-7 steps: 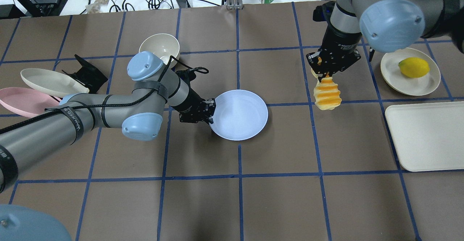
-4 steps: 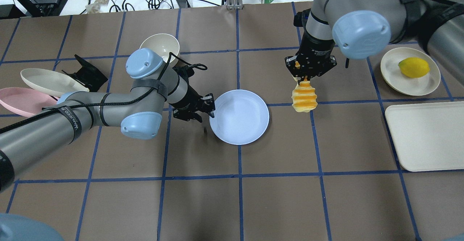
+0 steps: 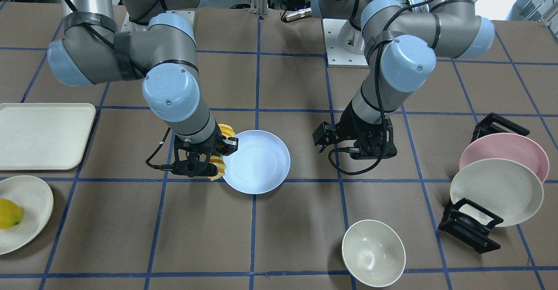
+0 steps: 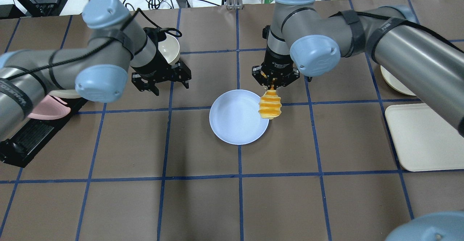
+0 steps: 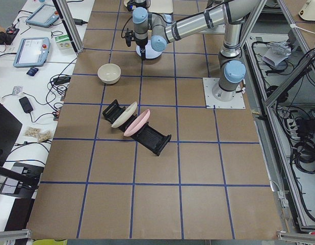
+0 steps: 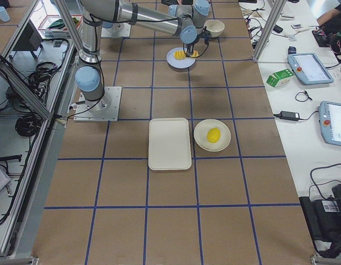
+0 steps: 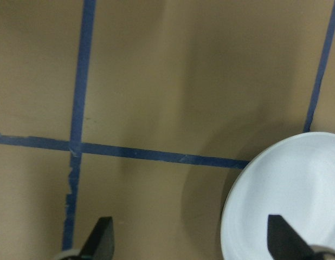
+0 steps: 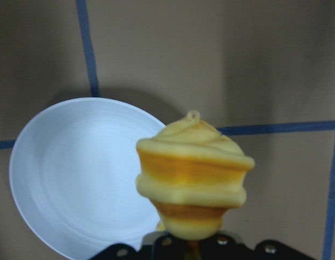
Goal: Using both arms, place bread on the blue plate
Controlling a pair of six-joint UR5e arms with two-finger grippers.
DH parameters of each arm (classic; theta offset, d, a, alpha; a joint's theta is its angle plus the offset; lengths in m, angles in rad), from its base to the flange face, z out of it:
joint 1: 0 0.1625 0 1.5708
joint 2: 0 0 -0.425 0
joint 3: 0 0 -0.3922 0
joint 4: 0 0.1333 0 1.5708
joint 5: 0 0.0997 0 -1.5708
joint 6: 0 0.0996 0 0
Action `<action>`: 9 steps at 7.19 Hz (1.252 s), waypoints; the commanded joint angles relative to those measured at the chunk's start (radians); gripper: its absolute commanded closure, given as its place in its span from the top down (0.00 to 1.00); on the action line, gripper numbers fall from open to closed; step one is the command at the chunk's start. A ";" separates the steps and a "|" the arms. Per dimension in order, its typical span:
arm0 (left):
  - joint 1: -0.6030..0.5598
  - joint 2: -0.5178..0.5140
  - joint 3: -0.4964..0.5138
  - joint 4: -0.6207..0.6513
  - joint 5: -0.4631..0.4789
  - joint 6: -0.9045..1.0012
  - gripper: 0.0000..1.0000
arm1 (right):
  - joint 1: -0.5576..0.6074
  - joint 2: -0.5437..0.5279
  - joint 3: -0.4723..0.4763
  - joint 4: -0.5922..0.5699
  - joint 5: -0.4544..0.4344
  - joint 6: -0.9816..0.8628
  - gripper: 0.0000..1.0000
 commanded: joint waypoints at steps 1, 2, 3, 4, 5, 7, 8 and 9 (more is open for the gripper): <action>0.005 0.061 0.201 -0.330 0.066 0.076 1.00 | 0.076 0.064 -0.001 -0.097 0.020 0.039 0.00; 0.002 0.087 0.238 -0.352 0.064 0.100 1.00 | 0.084 0.073 -0.003 -0.126 0.020 0.047 0.00; 0.005 0.119 0.217 -0.360 0.090 0.156 1.00 | 0.089 0.094 -0.003 -0.135 0.020 0.046 0.00; 0.010 0.139 0.213 -0.359 0.131 0.174 1.00 | 0.113 0.114 -0.002 -0.149 0.011 0.041 0.00; 0.010 0.153 0.222 -0.359 0.124 0.172 1.00 | 0.129 0.118 0.000 -0.152 0.011 0.037 0.00; 0.014 0.140 0.206 -0.350 0.119 0.157 1.00 | 0.150 0.145 0.006 -0.168 0.005 0.035 0.45; 0.016 0.140 0.206 -0.350 0.121 0.158 1.00 | 0.161 0.147 0.008 -0.169 0.003 0.038 0.77; 0.016 0.140 0.206 -0.350 0.119 0.157 1.00 | 0.161 0.145 0.008 -0.169 0.002 0.037 1.00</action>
